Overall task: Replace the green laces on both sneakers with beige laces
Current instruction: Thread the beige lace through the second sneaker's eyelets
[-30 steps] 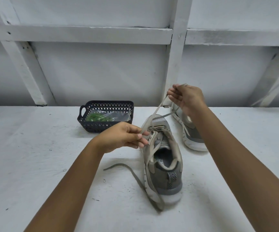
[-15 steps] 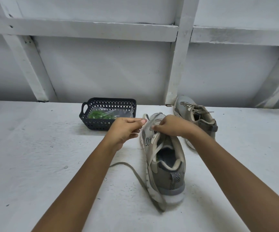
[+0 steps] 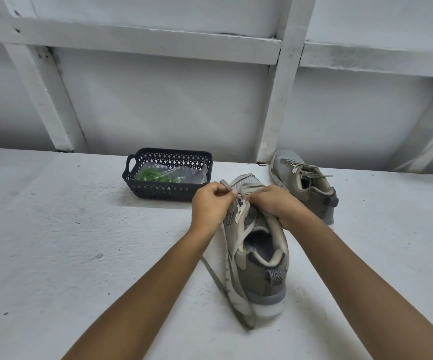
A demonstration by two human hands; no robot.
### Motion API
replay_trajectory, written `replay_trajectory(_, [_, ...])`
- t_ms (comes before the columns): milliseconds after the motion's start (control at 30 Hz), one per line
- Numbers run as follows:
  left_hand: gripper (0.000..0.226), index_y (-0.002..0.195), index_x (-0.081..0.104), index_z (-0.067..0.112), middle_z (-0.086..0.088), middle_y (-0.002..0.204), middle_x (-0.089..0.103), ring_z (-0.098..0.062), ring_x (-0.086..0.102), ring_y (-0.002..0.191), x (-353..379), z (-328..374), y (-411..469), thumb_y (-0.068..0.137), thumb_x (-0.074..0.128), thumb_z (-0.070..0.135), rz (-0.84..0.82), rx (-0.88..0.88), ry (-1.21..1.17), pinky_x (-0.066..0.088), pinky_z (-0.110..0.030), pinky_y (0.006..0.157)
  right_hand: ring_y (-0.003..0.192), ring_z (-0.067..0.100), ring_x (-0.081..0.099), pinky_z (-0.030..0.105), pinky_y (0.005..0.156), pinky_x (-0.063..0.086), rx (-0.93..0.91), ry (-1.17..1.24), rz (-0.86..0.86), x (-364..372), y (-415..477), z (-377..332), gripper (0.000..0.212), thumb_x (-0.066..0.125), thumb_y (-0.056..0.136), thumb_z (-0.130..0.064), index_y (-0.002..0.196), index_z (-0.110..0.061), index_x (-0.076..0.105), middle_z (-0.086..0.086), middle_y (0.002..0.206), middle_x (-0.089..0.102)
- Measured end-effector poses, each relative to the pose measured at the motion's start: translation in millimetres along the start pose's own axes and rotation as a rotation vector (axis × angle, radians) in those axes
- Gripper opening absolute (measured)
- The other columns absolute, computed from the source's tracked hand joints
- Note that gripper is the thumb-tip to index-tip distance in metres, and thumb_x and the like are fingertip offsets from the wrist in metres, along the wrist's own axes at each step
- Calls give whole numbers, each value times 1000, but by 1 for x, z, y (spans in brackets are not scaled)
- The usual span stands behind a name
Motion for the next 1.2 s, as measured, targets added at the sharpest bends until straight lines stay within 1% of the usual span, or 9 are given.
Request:
replay_trajectory(67, [21,63,63,18,-5,65,65,-21,60,65,3,-2,0,79,73,11,15,13,13,55,-45,74,72,25,58,45,82,53,1,-7,7,0,1,2,18,61,83,-10,84,7,69,20,81,67])
replay_trajectory(167, [25,60,59,19,-1,62,63,-19,58,63,6,-3,0,80,73,14,51,31,20,53,-44,71,72,24,59,45,82,53,-10,-7,7,0,2,3,20,60,83,-10,88,7,69,19,80,67])
replay_trajectory(533, [37,56,46,22,10,54,51,2,47,50,9,1,-5,83,70,13,97,149,86,35,-11,53,73,24,60,44,83,53,1,32,18,-1,1,5,19,62,81,-12,85,5,70,20,83,69])
replay_trajectory(800, [34,53,53,22,14,49,55,0,46,52,11,-2,-3,81,72,15,34,129,119,42,-26,62,73,24,60,44,83,53,13,47,20,-1,3,8,20,62,81,-12,87,6,69,18,79,68])
replay_trajectory(867, [31,54,56,21,11,52,57,-5,50,56,11,0,-5,80,73,15,6,137,128,44,-28,64,74,24,60,45,83,53,8,36,15,0,4,9,22,63,81,-16,86,5,69,20,83,70])
replay_trajectory(967, [24,59,66,17,8,57,61,-6,53,57,11,0,-9,82,71,19,-46,129,150,43,-26,62,76,26,62,46,84,53,11,9,-6,1,4,8,22,65,80,-20,83,2,69,22,87,70])
replay_trajectory(1033, [23,65,71,13,10,55,59,-1,50,55,10,2,-12,87,67,22,-74,129,187,39,-21,58,72,25,58,46,82,53,9,-1,-33,4,6,7,17,62,80,-15,73,-1,68,20,76,67])
replay_trajectory(1133, [42,52,54,17,11,40,44,-2,39,45,6,1,-16,94,56,22,-86,88,255,28,-16,48,60,20,52,33,69,48,-6,-6,-45,4,5,3,24,59,83,-4,60,-13,60,7,62,57])
replay_trajectory(1200, [43,54,50,11,6,45,41,-6,35,49,5,2,-18,95,50,22,-105,62,291,25,-21,48,58,17,49,28,65,43,-16,-34,-35,3,4,2,26,59,82,-2,61,-16,58,4,60,55])
Point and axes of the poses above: each hand's wrist, its own y-axis towards the middle knuckle, its own x-axis out of the palm, z = x × y, the point moved 6 cm from there along y, towards the middle knuckle
